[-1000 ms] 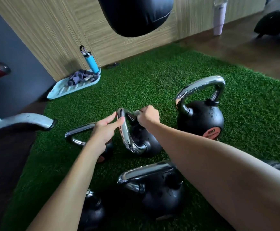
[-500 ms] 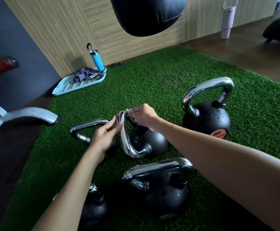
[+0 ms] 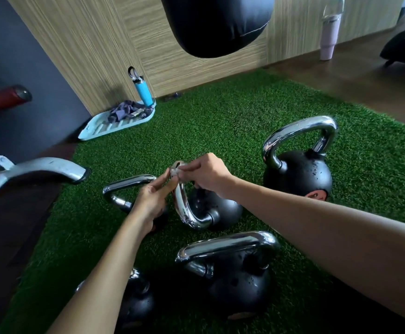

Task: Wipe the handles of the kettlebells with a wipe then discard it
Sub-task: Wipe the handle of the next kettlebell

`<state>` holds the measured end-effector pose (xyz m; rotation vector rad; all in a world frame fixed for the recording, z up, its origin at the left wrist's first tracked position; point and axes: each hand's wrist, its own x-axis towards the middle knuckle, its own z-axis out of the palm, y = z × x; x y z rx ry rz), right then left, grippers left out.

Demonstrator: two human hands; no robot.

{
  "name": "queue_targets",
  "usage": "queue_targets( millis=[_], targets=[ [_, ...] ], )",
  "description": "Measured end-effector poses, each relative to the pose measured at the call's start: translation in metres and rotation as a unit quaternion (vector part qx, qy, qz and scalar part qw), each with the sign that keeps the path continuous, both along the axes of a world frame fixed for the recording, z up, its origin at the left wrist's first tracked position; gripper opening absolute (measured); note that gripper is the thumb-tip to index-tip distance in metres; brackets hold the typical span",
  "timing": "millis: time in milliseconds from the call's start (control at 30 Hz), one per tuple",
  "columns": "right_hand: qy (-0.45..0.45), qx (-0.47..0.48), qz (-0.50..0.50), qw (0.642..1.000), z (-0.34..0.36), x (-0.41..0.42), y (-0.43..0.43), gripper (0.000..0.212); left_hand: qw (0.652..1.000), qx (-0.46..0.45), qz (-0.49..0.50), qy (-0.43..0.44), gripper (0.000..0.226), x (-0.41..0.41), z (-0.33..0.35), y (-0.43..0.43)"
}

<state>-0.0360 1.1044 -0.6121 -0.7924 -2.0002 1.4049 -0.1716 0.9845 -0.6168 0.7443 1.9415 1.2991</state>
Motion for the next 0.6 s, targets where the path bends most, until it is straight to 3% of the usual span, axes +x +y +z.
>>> queue_targets(
  millis=[133, 267, 400, 533, 600],
  targets=[
    [-0.029, 0.013, 0.026, 0.999, -0.008, 0.014, -0.018, 0.018, 1.0, 0.015, -0.003, -0.021, 0.073, -0.002, -0.005, -0.004],
    [-0.032, 0.022, -0.027, 0.999, 0.007, 0.012, -0.012, 0.015, 1.0, 0.017, -0.014, -0.01, 0.063, 0.003, -0.001, 0.001],
    [-0.036, -0.006, 0.007, 0.999, -0.002, 0.021, -0.015, 0.021, 1.0, 0.006, 0.008, 0.003, 0.082, 0.006, 0.002, 0.013],
    [-0.104, 0.066, 0.02, 0.992, -0.011, 0.034, -0.024, 0.021, 0.999, -0.004, 0.02, 0.027, 0.068, 0.005, 0.003, 0.018],
    [-0.104, 0.087, 0.022, 0.99, -0.006, 0.034, -0.024, 0.019, 0.999, -0.009, 0.026, 0.032, 0.073, 0.004, 0.002, 0.02]
  ],
)
